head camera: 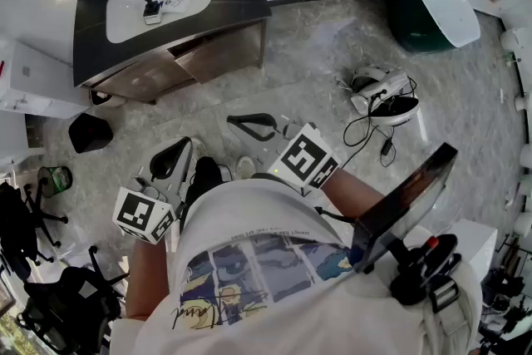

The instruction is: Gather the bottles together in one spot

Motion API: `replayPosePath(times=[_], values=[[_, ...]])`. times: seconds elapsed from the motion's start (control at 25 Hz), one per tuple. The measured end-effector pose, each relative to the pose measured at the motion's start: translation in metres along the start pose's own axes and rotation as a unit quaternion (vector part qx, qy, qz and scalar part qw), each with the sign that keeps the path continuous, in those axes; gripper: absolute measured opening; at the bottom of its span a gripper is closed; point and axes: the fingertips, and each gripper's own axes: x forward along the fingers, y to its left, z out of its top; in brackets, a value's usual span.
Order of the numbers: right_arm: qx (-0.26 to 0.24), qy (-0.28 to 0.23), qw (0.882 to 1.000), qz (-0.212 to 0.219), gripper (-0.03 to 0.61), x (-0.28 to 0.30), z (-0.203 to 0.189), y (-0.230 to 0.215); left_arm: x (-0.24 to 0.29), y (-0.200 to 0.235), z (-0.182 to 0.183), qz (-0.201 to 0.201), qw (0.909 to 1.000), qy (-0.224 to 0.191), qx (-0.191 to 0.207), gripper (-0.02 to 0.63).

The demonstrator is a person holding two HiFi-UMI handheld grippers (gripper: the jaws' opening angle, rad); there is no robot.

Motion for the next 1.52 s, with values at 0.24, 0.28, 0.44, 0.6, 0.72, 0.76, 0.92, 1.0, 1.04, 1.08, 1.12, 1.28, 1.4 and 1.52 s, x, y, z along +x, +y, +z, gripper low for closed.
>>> replayPosePath(times=[0.24,0.28,0.44,0.6,0.72,0.76,0.92,1.0,1.04,1.08,1.12,1.28,1.4,1.52], values=[[0.001,0.003,1.000,-0.002,0.002,-0.008,-0.005,0.002,0.006,-0.003,0.000,-0.002,1.0000,-0.001,-0.005,0.003],[0.002,0.003,1.000,-0.003,0.002,-0.010,-0.006,0.001,0.007,-0.003,0.000,-0.003,1.0000,-0.001,-0.005,0.003],[0.013,-0.005,1.000,-0.005,0.003,-0.017,-0.008,-0.005,0.012,-0.004,0.003,0.004,1.0000,0.004,-0.005,0.003],[0.011,-0.011,1.000,-0.005,0.003,-0.019,-0.009,-0.011,0.014,0.001,0.002,0.023,0.9997,0.002,-0.009,0.003],[0.002,-0.008,1.000,-0.005,0.003,-0.006,-0.009,-0.019,0.014,0.023,-0.002,0.048,0.9986,0.004,-0.019,0.003],[0.001,-0.009,1.000,-0.008,0.003,-0.001,-0.007,-0.023,0.014,0.032,-0.003,0.054,0.9982,0.006,-0.024,0.003],[0.010,-0.015,1.000,-0.023,0.032,0.020,0.000,-0.044,0.021,0.067,-0.003,0.063,0.9974,0.008,-0.036,0.025],[0.019,-0.015,0.999,-0.031,0.041,0.032,0.002,-0.058,0.028,0.087,-0.001,0.061,0.9975,0.007,-0.034,0.032],[0.024,-0.013,0.999,-0.034,0.041,0.038,0.003,-0.065,0.033,0.096,0.000,0.059,0.9976,0.006,-0.035,0.040],[0.029,-0.009,0.999,-0.037,0.043,0.045,0.005,-0.071,0.038,0.106,0.003,0.055,0.9978,0.006,-0.037,0.049],[0.031,-0.005,0.999,-0.039,0.043,0.053,0.007,-0.077,0.042,0.116,0.007,0.053,0.9979,0.006,-0.038,0.057],[0.030,0.006,0.998,-0.049,0.049,0.090,0.021,-0.100,0.050,0.163,0.018,0.049,0.9980,0.004,-0.040,0.071],[0.027,0.011,0.998,-0.055,0.052,0.118,0.029,-0.114,0.052,0.199,0.029,0.052,0.9981,0.007,-0.030,0.075],[0.029,0.016,0.997,-0.065,0.054,0.146,0.036,-0.123,0.050,0.235,0.037,0.056,0.9982,0.013,-0.016,0.078]])
